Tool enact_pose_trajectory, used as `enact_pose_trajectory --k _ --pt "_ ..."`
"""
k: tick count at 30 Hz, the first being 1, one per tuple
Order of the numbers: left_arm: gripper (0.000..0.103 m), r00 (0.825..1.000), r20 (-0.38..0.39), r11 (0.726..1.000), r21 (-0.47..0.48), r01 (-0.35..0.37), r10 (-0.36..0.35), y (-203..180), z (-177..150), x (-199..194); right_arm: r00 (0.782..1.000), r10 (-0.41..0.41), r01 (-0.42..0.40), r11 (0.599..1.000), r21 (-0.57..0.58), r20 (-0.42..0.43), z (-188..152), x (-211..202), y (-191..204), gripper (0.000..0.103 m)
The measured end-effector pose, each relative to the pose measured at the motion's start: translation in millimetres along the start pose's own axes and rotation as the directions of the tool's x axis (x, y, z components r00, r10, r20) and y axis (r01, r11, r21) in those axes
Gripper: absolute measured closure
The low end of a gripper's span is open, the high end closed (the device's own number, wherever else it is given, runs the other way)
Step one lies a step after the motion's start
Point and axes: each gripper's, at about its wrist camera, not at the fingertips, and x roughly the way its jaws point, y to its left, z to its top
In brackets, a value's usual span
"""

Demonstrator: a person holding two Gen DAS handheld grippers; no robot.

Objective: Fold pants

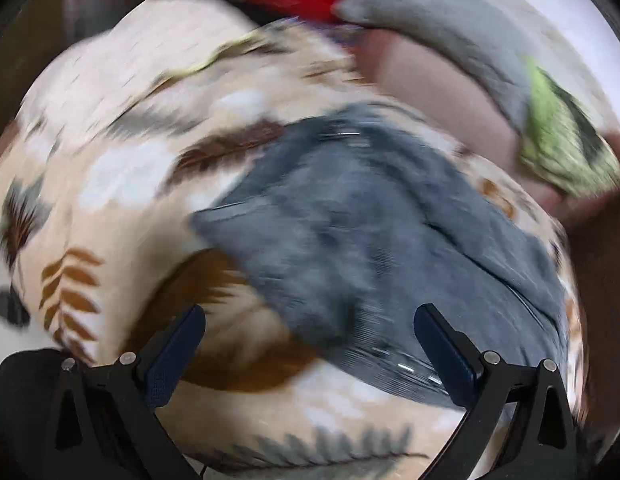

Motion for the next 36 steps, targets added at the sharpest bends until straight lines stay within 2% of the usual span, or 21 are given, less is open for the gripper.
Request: enact_pose_trajectory --k 2,4,6,7,8,10,11,13,16,17,18,20,22,23,24,25,26,27,29,31,36 --pt "0.000 0.999 -0.012 0.998 -0.045 -0.040 0.040 13 7 8 0.998 0.042 -0.038 0.995 0.091 -0.047 -9 4 -22 0.000" --pt "0.000 0.999 -0.028 0.996 -0.076 -0.038 0.036 19 12 17 0.994 0.077 -0.063 0.984 0.169 -0.077 -16 8 -41 0.000" --pt "0.000 0.997 -0.077 0.991 -0.131 -0.017 0.007 22 17 33 0.985 0.141 -0.105 0.948 0.300 -0.100 -22 12 -66 0.000" --pt "0.010 0.996 -0.088 0.987 -0.164 0.003 -0.017 23 18 38 0.981 0.165 -0.119 0.927 0.355 -0.102 -25 14 -77 0.000" --pt "0.029 0.995 -0.096 0.982 -0.187 0.011 -0.029 25 18 42 0.974 0.201 -0.138 0.886 0.442 -0.101 -28 17 -95 0.000" --pt "0.037 0.996 -0.094 0.979 -0.204 -0.010 -0.009 26 21 44 0.964 0.248 -0.155 0.813 0.561 -0.092 -34 22 -121 0.000" --pt "0.050 0.996 -0.085 0.979 -0.203 0.002 -0.020 24 22 43 0.961 0.262 -0.159 0.778 0.608 -0.085 -37 25 -132 0.000" --pt "0.068 0.995 -0.095 0.978 -0.206 0.014 -0.034 23 24 47 0.956 0.286 -0.174 0.725 0.666 -0.062 -41 30 -149 0.000" --pt "0.068 0.994 -0.101 0.974 -0.227 0.014 -0.037 24 25 53 0.954 0.297 -0.176 0.649 0.740 -0.033 -41 39 -170 0.000" --pt "0.066 0.994 -0.102 0.973 -0.230 0.019 -0.043 24 27 56 0.953 0.302 -0.185 0.607 0.773 -0.009 -42 43 -179 0.000" --pt "0.061 0.993 -0.100 0.971 -0.236 0.033 -0.059 23 27 58 0.952 0.305 -0.192 0.580 0.792 0.007 -43 44 -183 0.001" --pt "0.037 0.990 -0.077 0.964 -0.246 0.099 -0.121 23 29 60 0.953 0.302 -0.198 0.558 0.806 0.024 -39 44 -188 0.005" --pt "0.035 0.991 -0.082 0.973 -0.213 0.085 -0.104 17 29 60 0.960 0.280 -0.184 0.565 0.804 0.022 -34 44 -192 0.019" --pt "0.034 0.992 -0.092 0.981 -0.180 0.066 -0.084 12 30 61 0.963 0.268 -0.177 0.574 0.799 0.020 -32 42 -194 0.040" --pt "0.035 0.992 -0.099 0.985 -0.162 0.056 -0.072 10 30 62 0.962 0.272 -0.178 0.577 0.797 0.017 -31 43 -194 0.072" --pt "0.040 0.993 -0.101 0.987 -0.155 0.050 -0.066 8 31 62 0.960 0.280 -0.175 0.574 0.800 0.009 -31 46 -193 0.080" --pt "0.073 0.994 -0.097 0.986 -0.160 0.043 -0.059 10 32 61 0.955 0.297 -0.172 0.562 0.809 -0.003 -33 50 -195 0.081" --pt "0.087 0.992 -0.106 0.984 -0.173 0.049 -0.069 14 34 63 0.953 0.303 -0.176 0.561 0.809 -0.003 -36 55 -197 0.083" --pt "0.087 0.986 -0.118 0.968 -0.233 0.090 -0.120 26 37 65 0.956 0.295 -0.181 0.588 0.788 -0.001 -34 52 -197 0.085" --pt "0.089 0.989 -0.098 0.969 -0.233 0.085 -0.111 30 40 59 0.955 0.295 -0.190 0.621 0.761 -0.002 -29 47 -193 0.090" --pt "0.091 0.994 0.048 0.977 -0.190 0.101 -0.093 20 32 7 0.963 0.269 -0.208 0.715 0.668 0.012 -1 31 -181 0.093"
